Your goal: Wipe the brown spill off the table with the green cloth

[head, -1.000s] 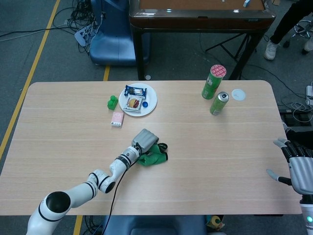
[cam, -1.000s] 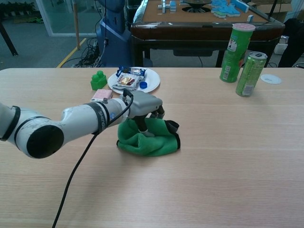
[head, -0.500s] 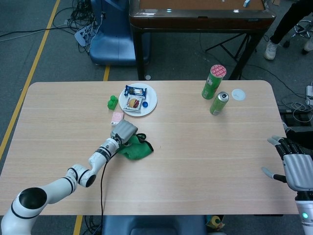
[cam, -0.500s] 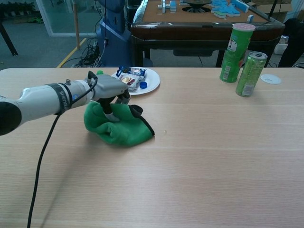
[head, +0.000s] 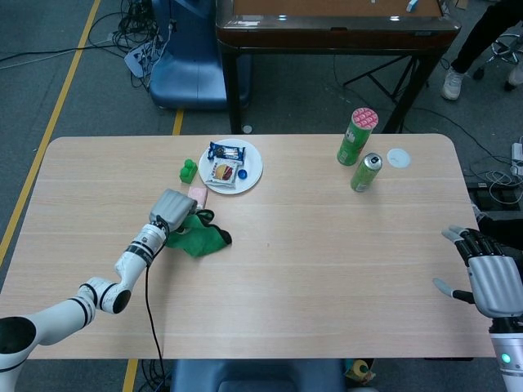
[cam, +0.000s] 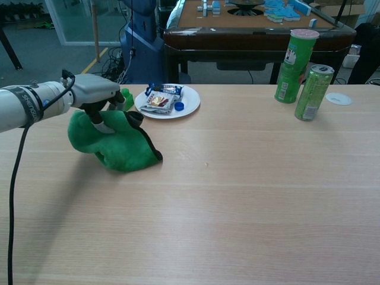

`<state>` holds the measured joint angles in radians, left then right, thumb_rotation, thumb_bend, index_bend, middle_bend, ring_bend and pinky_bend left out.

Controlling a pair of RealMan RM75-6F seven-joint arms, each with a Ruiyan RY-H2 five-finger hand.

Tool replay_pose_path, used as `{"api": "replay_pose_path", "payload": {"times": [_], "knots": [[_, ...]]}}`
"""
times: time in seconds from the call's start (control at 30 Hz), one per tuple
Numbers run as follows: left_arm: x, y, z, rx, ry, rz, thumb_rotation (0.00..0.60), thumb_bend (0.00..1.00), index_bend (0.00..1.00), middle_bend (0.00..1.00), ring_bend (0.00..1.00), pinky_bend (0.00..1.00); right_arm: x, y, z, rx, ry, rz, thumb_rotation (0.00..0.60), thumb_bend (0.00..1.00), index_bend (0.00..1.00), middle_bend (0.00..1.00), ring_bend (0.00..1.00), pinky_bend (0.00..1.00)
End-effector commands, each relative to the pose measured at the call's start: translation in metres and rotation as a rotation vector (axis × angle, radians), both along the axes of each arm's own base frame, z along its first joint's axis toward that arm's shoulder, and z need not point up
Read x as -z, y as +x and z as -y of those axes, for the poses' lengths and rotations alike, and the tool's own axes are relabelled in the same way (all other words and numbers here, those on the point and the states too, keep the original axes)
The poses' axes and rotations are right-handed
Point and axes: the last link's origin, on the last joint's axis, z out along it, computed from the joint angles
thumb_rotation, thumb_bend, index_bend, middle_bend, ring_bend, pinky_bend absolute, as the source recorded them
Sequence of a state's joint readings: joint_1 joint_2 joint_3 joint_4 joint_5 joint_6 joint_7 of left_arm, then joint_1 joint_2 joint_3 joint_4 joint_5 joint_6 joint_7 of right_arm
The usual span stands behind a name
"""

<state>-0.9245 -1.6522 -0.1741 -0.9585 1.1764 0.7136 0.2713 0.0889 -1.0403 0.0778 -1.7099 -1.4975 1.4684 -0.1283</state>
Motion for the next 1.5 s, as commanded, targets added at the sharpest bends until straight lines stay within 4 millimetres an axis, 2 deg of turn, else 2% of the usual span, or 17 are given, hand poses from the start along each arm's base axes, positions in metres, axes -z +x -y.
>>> {"api": "replay_pose_path", "payload": {"times": [0.03, 0.1, 0.13, 0.2, 0.27, 0.3, 0.33, 0.43, 0.57, 0.87, 1.1, 1.33, 1.5], "knots": [[0.0, -0.005, 0.001, -0.019, 0.0, 0.001, 0.6, 0.21, 0.53, 0.61, 0.64, 0.91, 0.0, 0.0, 0.0, -0.001, 0.001, 0.002, 0.6, 0.16, 0.22, 0.21, 0.17, 0.21], [0.003, -0.006, 0.001, -0.029, -0.009, -0.003, 0.6, 0.21, 0.5, 0.59, 0.62, 0.91, 0.001, 0.0, 0.0, -0.001, 0.001, 0.002, 0.6, 0.16, 0.22, 0.21, 0.17, 0.21], [0.005, -0.006, 0.001, -0.039, -0.017, -0.006, 0.6, 0.21, 0.44, 0.54, 0.57, 0.88, 0.0, 0.0, 0.0, -0.001, 0.0, 0.002, 0.6, 0.16, 0.22, 0.21, 0.17, 0.21], [0.007, -0.007, 0.001, -0.058, -0.028, -0.014, 0.6, 0.21, 0.29, 0.39, 0.44, 0.79, 0.0, 0.0, -0.001, -0.001, -0.002, 0.002, 0.6, 0.16, 0.22, 0.21, 0.17, 0.21], [0.008, -0.006, -0.001, -0.071, -0.024, -0.015, 0.6, 0.21, 0.1, 0.18, 0.26, 0.64, -0.001, -0.001, -0.001, 0.002, -0.005, 0.002, 0.6, 0.16, 0.22, 0.21, 0.17, 0.21], [0.007, -0.005, -0.002, -0.075, -0.019, -0.014, 0.6, 0.21, 0.04, 0.11, 0.19, 0.58, -0.002, -0.001, -0.002, 0.004, -0.006, 0.002, 0.6, 0.16, 0.22, 0.21, 0.17, 0.21], [0.006, -0.004, -0.003, -0.08, -0.015, -0.012, 0.6, 0.21, 0.01, 0.05, 0.13, 0.51, -0.002, -0.002, -0.002, 0.005, -0.006, 0.002, 0.6, 0.16, 0.22, 0.21, 0.17, 0.21], [-0.001, -0.002, -0.006, -0.103, 0.004, 0.02, 0.6, 0.19, 0.0, 0.0, 0.01, 0.34, -0.002, -0.003, -0.002, 0.007, -0.009, 0.003, 0.6, 0.16, 0.22, 0.21, 0.17, 0.21], [-0.014, 0.0, -0.008, -0.126, 0.034, 0.077, 0.6, 0.18, 0.0, 0.0, 0.0, 0.23, -0.002, -0.004, -0.002, 0.004, -0.007, 0.006, 0.6, 0.16, 0.22, 0.21, 0.17, 0.21], [-0.058, -0.012, 0.003, -0.179, 0.159, 0.287, 0.6, 0.19, 0.0, 0.0, 0.0, 0.23, -0.005, -0.005, 0.002, -0.002, 0.002, -0.008, 0.6, 0.16, 0.22, 0.21, 0.17, 0.21], [-0.089, -0.05, 0.034, -0.195, 0.266, 0.296, 0.6, 0.19, 0.0, 0.0, 0.0, 0.23, -0.006, -0.007, 0.007, 0.003, 0.017, -0.014, 0.6, 0.16, 0.22, 0.21, 0.17, 0.21], [-0.122, -0.09, 0.074, -0.24, 0.354, 0.281, 0.6, 0.19, 0.0, 0.0, 0.01, 0.23, -0.003, -0.004, 0.013, -0.027, 0.047, -0.019, 0.6, 0.16, 0.22, 0.21, 0.17, 0.21], [-0.146, -0.112, 0.106, -0.276, 0.428, 0.289, 0.6, 0.19, 0.03, 0.0, 0.01, 0.23, -0.001, -0.002, 0.019, -0.051, 0.067, -0.012, 0.6, 0.17, 0.22, 0.21, 0.17, 0.21]]}}
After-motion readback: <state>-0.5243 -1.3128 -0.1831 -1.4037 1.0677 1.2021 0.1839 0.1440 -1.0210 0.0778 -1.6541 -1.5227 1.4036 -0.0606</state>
